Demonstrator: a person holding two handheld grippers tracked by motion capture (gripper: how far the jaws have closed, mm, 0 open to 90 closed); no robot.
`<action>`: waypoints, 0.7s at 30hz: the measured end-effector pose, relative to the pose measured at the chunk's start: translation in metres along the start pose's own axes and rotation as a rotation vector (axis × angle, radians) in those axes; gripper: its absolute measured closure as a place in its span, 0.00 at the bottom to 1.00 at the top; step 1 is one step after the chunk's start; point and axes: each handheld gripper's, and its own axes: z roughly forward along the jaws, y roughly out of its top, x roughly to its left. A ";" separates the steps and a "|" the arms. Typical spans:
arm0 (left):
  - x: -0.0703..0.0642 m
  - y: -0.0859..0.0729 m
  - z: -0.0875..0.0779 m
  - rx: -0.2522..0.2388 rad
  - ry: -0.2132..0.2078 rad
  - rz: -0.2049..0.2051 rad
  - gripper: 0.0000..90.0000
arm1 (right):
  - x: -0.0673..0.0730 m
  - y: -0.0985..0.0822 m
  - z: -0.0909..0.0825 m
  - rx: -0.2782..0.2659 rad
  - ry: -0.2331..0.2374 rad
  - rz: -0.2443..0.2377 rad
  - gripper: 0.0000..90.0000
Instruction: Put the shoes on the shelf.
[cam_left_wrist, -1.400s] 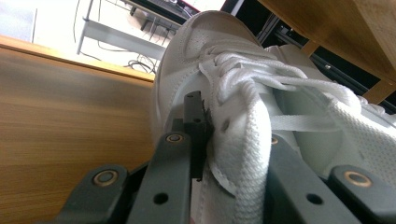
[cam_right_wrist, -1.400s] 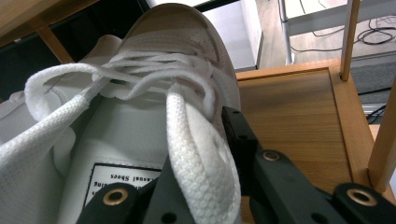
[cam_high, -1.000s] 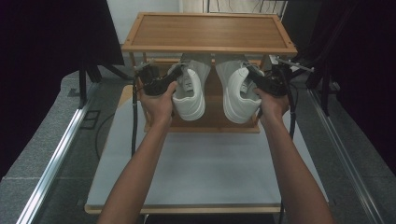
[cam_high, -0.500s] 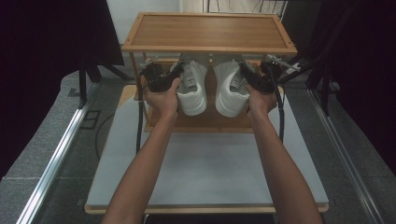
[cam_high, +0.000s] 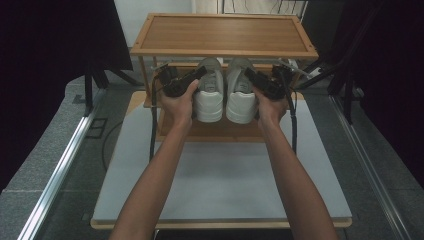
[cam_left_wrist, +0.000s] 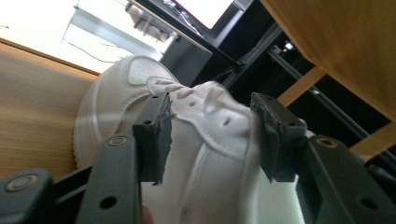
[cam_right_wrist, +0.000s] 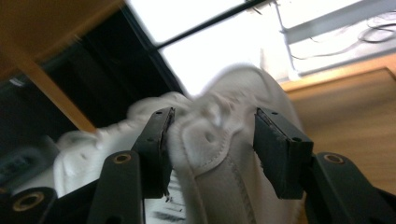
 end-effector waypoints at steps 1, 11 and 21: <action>0.000 0.000 -0.002 0.004 -0.008 0.005 0.53 | -0.001 0.001 -0.003 -0.021 0.039 0.020 0.52; -0.004 -0.002 -0.027 0.022 -0.027 0.086 0.56 | -0.004 0.001 -0.029 -0.017 0.035 -0.078 0.57; -0.011 -0.011 -0.061 0.077 -0.043 0.210 0.67 | -0.006 -0.002 -0.066 0.005 0.065 -0.196 0.77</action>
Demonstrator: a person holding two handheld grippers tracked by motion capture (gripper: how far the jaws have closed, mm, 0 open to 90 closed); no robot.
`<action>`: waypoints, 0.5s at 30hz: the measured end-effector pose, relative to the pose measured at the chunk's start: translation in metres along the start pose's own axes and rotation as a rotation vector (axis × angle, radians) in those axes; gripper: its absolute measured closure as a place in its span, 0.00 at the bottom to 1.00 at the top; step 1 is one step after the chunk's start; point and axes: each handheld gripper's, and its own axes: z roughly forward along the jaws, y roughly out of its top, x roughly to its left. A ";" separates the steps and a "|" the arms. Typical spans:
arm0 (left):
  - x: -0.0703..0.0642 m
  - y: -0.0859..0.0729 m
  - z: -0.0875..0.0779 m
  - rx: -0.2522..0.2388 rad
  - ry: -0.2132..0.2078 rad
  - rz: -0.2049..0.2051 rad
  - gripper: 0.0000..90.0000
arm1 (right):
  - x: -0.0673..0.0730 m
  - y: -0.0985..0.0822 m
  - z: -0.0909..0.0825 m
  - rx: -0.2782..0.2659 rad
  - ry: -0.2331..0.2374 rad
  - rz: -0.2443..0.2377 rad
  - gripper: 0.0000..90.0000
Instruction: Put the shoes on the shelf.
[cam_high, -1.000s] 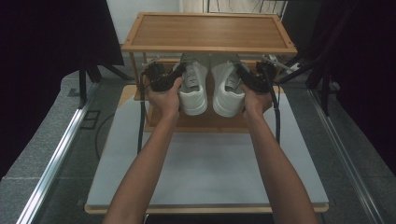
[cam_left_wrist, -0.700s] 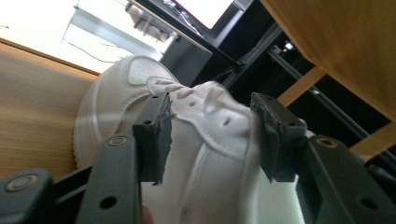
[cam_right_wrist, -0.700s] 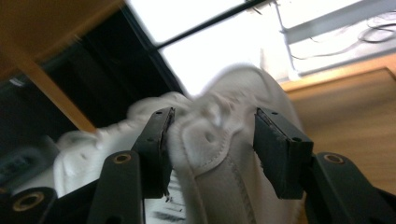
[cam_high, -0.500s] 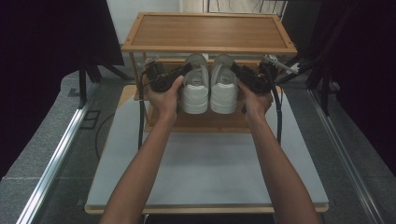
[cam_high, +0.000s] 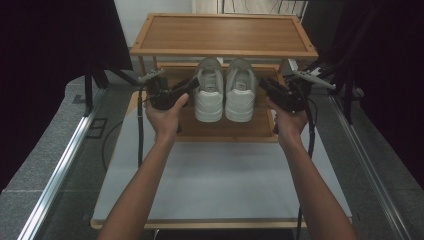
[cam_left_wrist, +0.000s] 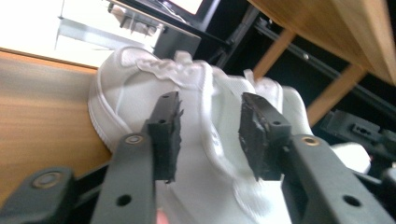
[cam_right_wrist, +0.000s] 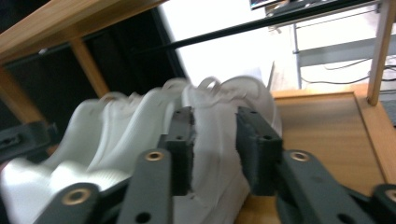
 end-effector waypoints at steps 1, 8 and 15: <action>-0.002 -0.003 -0.005 0.021 -0.013 0.034 0.69 | 0.001 -0.002 -0.004 0.014 0.013 -0.018 0.80; -0.012 -0.019 -0.032 0.051 -0.012 0.153 0.84 | 0.015 -0.023 -0.034 0.069 0.074 -0.173 0.98; -0.035 -0.033 -0.021 0.126 -0.033 0.221 0.89 | 0.032 -0.040 -0.021 0.155 0.152 -0.253 0.99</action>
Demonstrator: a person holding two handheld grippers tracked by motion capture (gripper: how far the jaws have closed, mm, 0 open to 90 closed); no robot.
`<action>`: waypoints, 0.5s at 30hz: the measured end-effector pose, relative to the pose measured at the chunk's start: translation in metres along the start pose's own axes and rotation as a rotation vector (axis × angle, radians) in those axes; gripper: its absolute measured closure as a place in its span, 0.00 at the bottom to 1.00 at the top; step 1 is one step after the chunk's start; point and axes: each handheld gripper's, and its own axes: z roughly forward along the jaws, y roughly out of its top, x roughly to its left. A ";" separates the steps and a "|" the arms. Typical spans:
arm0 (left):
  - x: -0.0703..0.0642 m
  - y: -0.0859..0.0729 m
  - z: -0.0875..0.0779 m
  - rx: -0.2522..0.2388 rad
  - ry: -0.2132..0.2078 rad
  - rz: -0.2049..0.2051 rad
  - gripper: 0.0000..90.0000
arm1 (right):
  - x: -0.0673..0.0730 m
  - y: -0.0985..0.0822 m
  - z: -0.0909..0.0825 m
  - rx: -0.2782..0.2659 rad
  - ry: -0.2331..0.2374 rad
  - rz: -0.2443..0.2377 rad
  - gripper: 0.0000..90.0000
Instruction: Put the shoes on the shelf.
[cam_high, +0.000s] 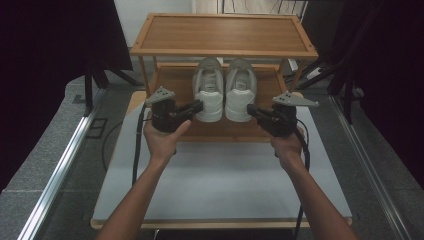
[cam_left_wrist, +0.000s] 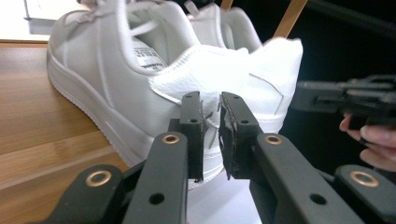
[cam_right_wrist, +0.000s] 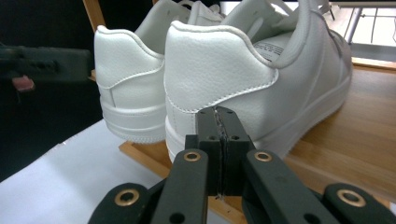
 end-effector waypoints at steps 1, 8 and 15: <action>-0.002 0.000 0.001 -0.007 0.013 0.010 0.90 | 0.000 0.001 0.001 -0.002 0.005 0.006 0.99; -0.007 -0.002 0.005 -0.026 0.052 0.051 0.94 | -0.001 0.001 0.003 -0.008 0.006 0.005 0.99; -0.006 -0.002 0.011 -0.046 0.076 0.053 0.95 | -0.002 0.000 0.001 -0.005 0.007 0.008 0.98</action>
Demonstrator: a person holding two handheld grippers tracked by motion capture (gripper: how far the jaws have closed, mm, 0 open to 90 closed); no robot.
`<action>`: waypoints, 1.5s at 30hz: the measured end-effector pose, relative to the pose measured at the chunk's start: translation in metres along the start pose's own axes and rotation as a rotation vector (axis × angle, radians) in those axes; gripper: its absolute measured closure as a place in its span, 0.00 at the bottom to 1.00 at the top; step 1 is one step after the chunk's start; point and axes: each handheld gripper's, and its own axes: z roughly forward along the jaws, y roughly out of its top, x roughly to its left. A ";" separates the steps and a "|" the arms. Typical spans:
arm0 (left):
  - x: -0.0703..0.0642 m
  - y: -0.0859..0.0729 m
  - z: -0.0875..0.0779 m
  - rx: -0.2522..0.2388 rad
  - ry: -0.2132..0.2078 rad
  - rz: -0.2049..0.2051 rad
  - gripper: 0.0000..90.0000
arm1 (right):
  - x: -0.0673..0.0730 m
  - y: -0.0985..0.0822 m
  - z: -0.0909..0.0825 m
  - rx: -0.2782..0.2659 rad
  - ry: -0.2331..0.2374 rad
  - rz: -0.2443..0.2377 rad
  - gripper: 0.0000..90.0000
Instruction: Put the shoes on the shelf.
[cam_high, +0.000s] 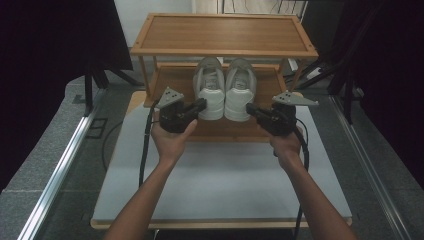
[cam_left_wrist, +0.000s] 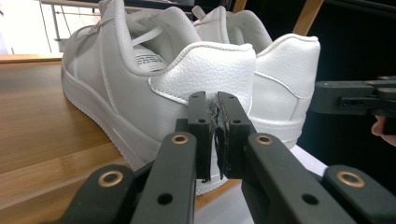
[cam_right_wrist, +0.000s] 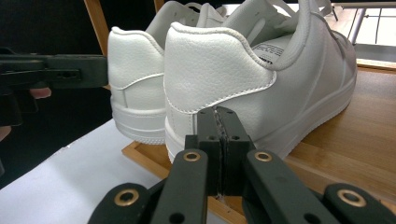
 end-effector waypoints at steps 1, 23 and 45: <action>0.000 0.000 0.001 -0.004 -0.002 -0.004 0.95 | 0.000 0.000 0.000 -0.002 0.001 -0.001 0.98; 0.001 -0.002 0.003 -0.013 -0.039 -0.046 0.90 | -0.005 0.000 0.001 -0.016 0.014 0.028 0.97; 0.000 -0.019 -0.043 -0.042 -0.111 -0.054 0.65 | -0.007 -0.024 -0.041 -0.081 0.036 0.021 0.90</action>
